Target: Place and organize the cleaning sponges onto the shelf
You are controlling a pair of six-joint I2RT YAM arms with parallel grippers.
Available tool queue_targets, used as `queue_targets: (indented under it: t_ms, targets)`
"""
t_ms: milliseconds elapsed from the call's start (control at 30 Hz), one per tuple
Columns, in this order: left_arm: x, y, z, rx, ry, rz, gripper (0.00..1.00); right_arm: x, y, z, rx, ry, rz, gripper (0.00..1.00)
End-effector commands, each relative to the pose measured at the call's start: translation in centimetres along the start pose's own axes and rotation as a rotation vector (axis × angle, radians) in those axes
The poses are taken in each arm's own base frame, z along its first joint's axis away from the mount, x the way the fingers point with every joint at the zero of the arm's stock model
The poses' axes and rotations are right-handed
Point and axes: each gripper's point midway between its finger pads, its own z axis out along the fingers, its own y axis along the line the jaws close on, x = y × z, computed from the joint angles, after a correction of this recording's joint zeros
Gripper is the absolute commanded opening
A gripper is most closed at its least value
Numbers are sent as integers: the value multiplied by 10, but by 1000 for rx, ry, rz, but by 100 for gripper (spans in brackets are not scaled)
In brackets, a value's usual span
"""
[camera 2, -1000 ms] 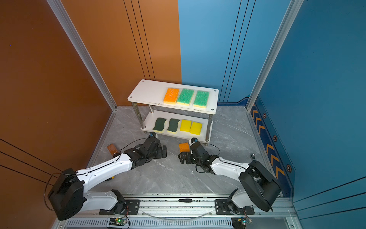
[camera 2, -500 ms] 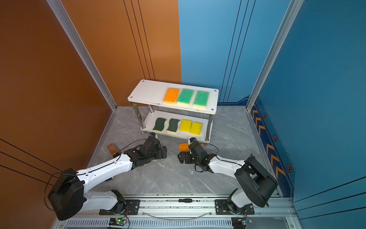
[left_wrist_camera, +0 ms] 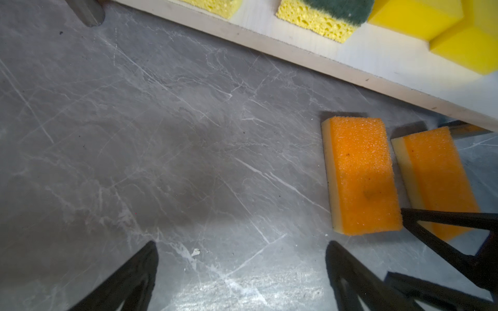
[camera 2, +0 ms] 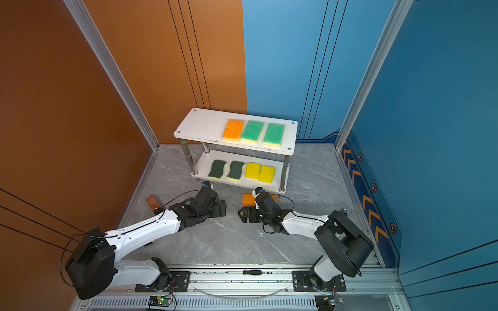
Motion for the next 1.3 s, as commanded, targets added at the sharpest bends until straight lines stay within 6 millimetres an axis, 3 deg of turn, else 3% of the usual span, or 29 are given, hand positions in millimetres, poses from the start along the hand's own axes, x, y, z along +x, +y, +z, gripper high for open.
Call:
queue_targets:
  t_ms: [0, 300, 633, 767, 1067, 1267]
  targets:
    - [1, 5, -3, -11, -11, -14, 98, -3, 24, 4, -115, -1, -9, 100]
    - [-2, 4, -7, -5, -28, 32, 98, -5, 36, -4, -177, -23, -6, 100]
    - [-1, -6, -6, 43, -43, 51, 98, -21, 38, -34, -170, -106, -29, 100]
    - [2, -20, -4, 76, -40, 91, 98, -26, 28, -48, -118, -143, -35, 100]
    - [1, -62, -2, 163, -50, 195, 98, -37, -23, -79, 32, -254, 61, 100]
    - [8, -83, 2, 201, -27, 252, 98, -37, -42, -95, 76, -291, 98, 100]
